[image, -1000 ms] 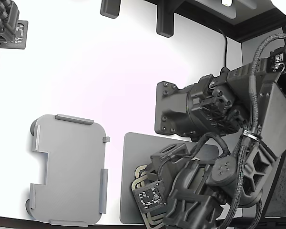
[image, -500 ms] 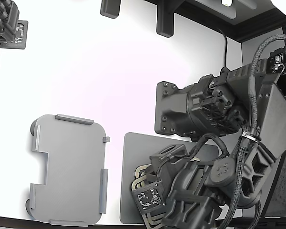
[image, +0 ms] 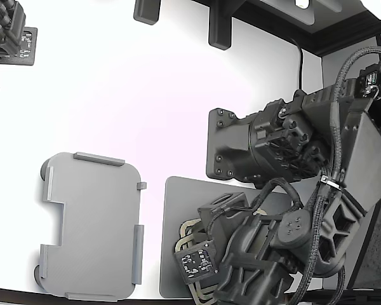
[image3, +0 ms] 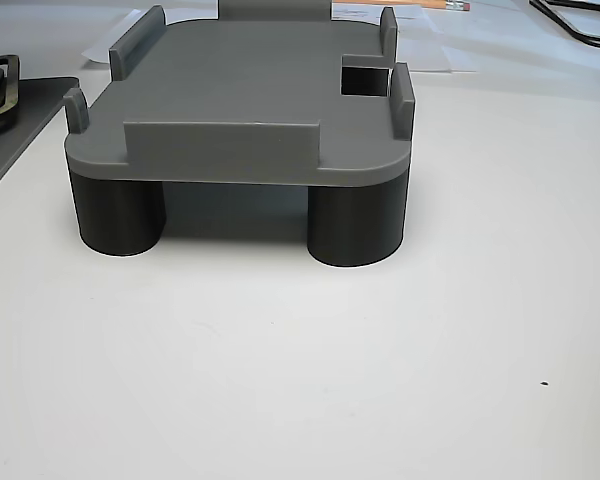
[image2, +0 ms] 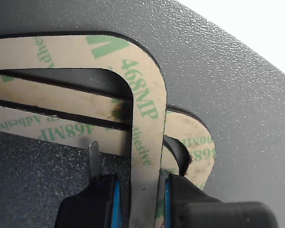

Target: Move top rectangular frame to the holder.

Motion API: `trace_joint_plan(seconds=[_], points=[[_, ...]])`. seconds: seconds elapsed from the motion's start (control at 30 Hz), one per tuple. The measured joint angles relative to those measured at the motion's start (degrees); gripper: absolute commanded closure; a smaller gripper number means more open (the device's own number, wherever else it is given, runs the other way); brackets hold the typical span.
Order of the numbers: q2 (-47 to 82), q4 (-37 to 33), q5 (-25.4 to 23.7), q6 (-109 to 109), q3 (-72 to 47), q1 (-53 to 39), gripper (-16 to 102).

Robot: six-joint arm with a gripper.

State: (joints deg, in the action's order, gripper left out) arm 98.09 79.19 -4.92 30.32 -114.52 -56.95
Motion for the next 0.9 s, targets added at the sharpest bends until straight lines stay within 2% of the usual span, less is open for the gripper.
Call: trace_joint_plan(seconds=[0.23,0.27,0.37,0.43,0.67,0.9], points=[[0.0,-0.4,0.0,0.0,-0.9,0.0,54],[0.0,-0.4,0.0,0.0,-0.9,0.0,58],[0.0,-0.6,-0.3,0.3,-1.1,0.0,88],[0.0,-0.4,-0.7,0.4,-1.1,0.0,97],[0.0,5.6,-1.8,2.9,4.0,0.0,97],[-0.5,15.0,-4.0,13.0,18.5,3.0,97]])
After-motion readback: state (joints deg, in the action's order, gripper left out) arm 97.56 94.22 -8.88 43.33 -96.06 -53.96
